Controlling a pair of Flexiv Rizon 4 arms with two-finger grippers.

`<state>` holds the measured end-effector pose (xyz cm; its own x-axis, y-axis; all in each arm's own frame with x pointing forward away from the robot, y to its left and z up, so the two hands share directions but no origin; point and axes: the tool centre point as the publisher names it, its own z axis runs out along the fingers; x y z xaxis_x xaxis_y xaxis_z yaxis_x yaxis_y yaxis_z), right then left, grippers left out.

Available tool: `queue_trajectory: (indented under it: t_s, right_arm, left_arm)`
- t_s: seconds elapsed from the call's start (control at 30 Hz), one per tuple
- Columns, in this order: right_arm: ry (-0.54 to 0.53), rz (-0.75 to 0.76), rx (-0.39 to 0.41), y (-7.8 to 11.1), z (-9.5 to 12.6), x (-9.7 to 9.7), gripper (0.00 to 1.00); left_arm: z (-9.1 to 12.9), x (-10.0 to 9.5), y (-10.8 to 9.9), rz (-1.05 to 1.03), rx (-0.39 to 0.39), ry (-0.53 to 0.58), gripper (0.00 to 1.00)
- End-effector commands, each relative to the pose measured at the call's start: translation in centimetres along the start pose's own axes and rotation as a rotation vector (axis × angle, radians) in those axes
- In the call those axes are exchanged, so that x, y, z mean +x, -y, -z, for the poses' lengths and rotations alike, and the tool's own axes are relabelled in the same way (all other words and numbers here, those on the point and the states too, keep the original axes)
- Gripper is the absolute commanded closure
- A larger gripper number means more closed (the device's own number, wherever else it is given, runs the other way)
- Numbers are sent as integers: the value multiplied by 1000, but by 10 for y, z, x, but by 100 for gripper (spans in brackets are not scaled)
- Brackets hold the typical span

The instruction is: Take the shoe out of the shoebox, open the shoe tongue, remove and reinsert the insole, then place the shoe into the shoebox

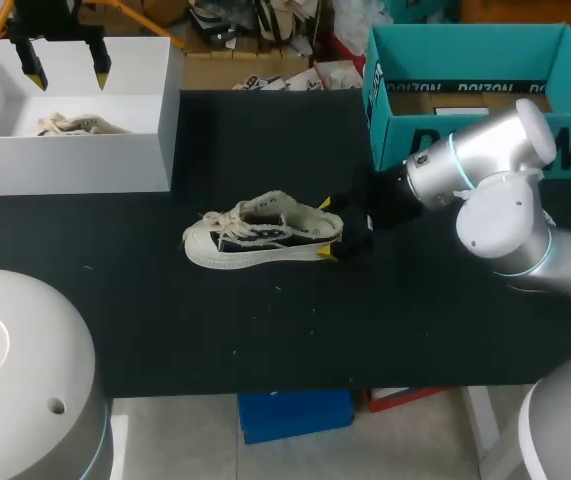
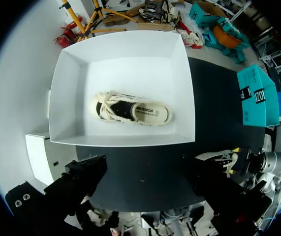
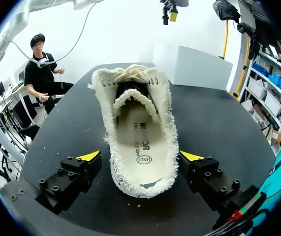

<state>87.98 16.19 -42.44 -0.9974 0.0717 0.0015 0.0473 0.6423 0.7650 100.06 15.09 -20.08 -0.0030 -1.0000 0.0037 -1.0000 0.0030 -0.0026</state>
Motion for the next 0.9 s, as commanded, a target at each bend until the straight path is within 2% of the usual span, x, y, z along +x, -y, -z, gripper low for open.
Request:
queue_trajectory:
  t_s: [0.03, 0.5, 0.9]
  right_arm:
    - [-5, -3, -3, 3, -5, -5, 0]
    - [-14, -19, -10, 10, -11, -5, 0]
    - [-32, -11, -22, 7, -17, -10, 0]
  left_arm:
    - [0, 0, 0, 2, -2, 2, 0]
    - [0, 0, 0, 2, -2, 2, 0]
    - [0, 0, 0, 2, -2, 2, 0]
